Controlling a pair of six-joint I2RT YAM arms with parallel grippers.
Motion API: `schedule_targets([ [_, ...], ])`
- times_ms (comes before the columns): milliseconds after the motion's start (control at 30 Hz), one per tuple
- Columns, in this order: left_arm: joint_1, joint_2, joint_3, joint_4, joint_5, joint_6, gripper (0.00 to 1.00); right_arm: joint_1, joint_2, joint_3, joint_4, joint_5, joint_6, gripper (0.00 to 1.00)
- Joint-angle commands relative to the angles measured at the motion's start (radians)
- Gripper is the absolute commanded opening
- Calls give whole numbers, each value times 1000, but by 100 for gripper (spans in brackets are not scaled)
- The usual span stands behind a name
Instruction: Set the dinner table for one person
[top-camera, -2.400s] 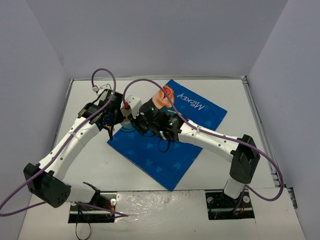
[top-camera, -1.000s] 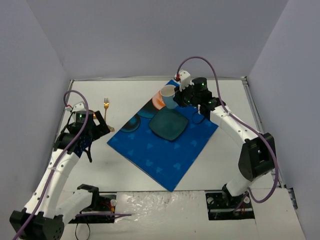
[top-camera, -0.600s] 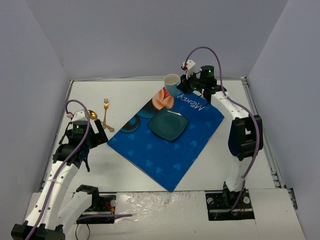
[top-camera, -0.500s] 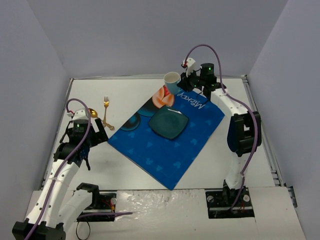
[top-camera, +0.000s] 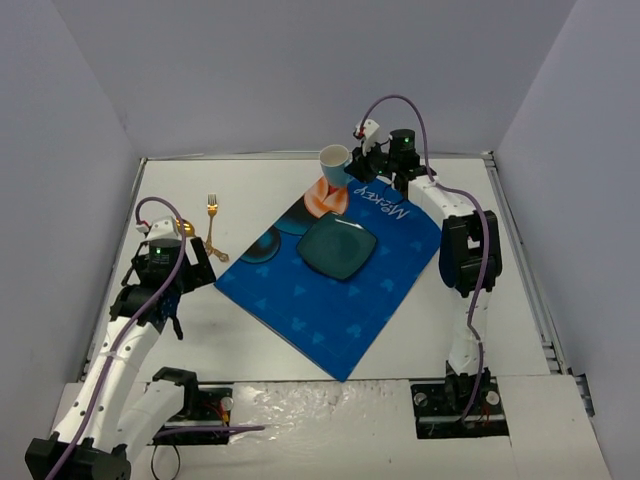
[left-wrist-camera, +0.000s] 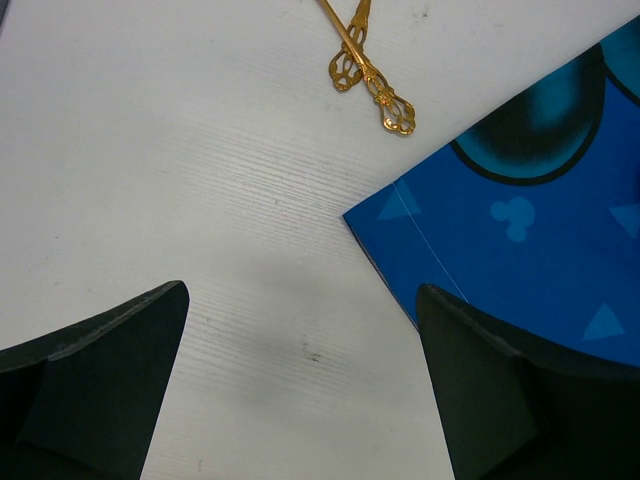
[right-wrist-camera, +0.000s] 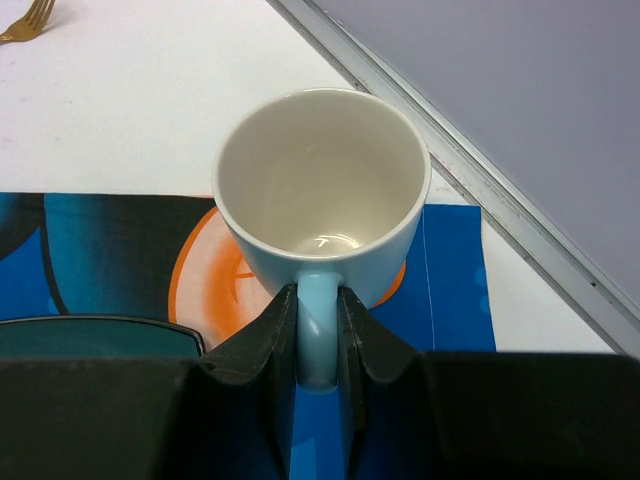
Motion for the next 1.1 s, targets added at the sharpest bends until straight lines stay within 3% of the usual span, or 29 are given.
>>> schedule_targets([
  [0,7,13,19,58,-24,16,94,0,-13,92,216,-48,3,0],
  [1067,5,38,18,55,-28,16,94,-23,179,239,274,-71,-28,0],
])
